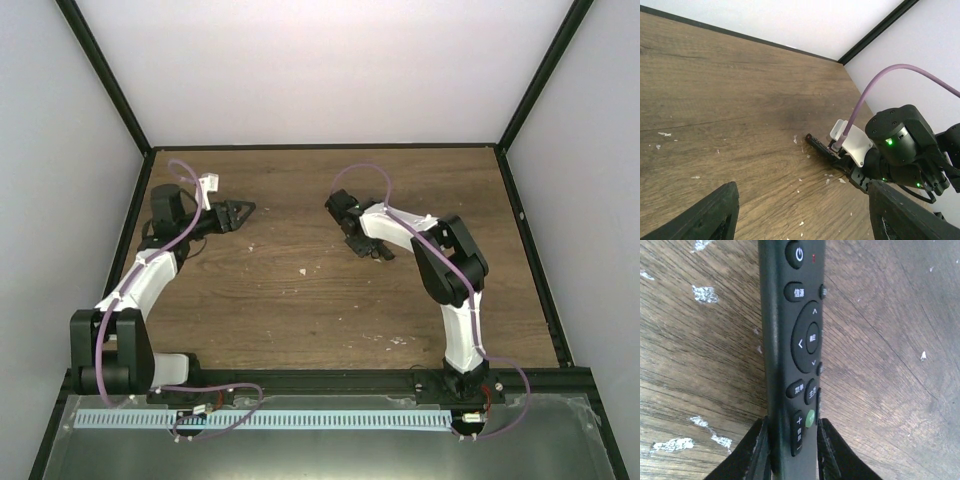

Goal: Load the batteries into the remote control

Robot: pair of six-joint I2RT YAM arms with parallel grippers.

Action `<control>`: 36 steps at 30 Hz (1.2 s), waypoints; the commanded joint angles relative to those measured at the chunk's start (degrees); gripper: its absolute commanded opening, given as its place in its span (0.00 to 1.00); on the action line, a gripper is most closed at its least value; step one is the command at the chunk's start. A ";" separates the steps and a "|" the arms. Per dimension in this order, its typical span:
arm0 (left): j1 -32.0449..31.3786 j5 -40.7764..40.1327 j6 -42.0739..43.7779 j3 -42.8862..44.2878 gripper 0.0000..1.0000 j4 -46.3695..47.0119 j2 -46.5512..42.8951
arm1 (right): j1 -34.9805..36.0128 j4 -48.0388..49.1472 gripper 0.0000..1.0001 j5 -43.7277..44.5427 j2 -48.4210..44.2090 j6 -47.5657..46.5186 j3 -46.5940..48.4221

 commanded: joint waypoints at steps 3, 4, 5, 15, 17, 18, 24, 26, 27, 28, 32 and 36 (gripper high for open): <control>-0.01 -0.32 0.46 0.10 0.72 -0.26 -0.24 | 0.77 1.51 0.29 -0.61 0.44 0.76 -0.62; -0.02 -0.57 0.45 0.18 0.72 -0.34 -0.54 | 0.81 1.63 0.33 -1.24 -0.02 0.84 -0.61; -0.02 -0.98 0.45 0.29 0.72 -0.46 -0.84 | 0.81 1.67 0.36 -2.00 -0.75 0.97 -0.67; 0.02 -3.83 -0.74 3.85 0.87 -1.41 -4.47 | -1.24 5.63 0.93 -13.45 -9.10 1.58 -0.67; -0.03 -4.70 -0.42 5.55 0.91 -2.20 -5.41 | -4.02 7.50 1.00 -17.67 -10.34 2.88 -0.84; 0.01 -5.33 -0.17 6.11 0.95 -2.66 -6.02 | -6.13 8.20 1.00 -18.97 -10.69 3.54 -0.69; 0.12 -11.42 2.15 10.79 1.00 -9.05 -7.02 | -17.13 12.78 1.00 -26.85 -11.47 5.23 -0.69; 0.10 -12.65 2.89 11.73 1.00 -10.99 -6.76 | -20.62 13.96 1.00 -29.01 -11.36 5.84 -0.57; 0.13 -13.26 3.30 12.03 1.00 -11.55 -6.79 | -22.28 14.60 1.00 -30.11 -11.34 6.10 -0.81; 0.07 -13.66 3.58 12.01 1.00 -11.85 -6.88 | -23.73 15.19 1.00 -31.20 -11.32 6.25 -1.04; 0.06 -14.62 3.59 10.96 1.00 -11.45 -7.58 | -28.87 16.44 1.00 -35.03 -10.85 6.97 -2.06; 0.08 -14.48 3.70 10.08 1.00 -10.99 -7.85 | -31.95 16.61 1.00 -35.96 -11.01 7.35 -3.25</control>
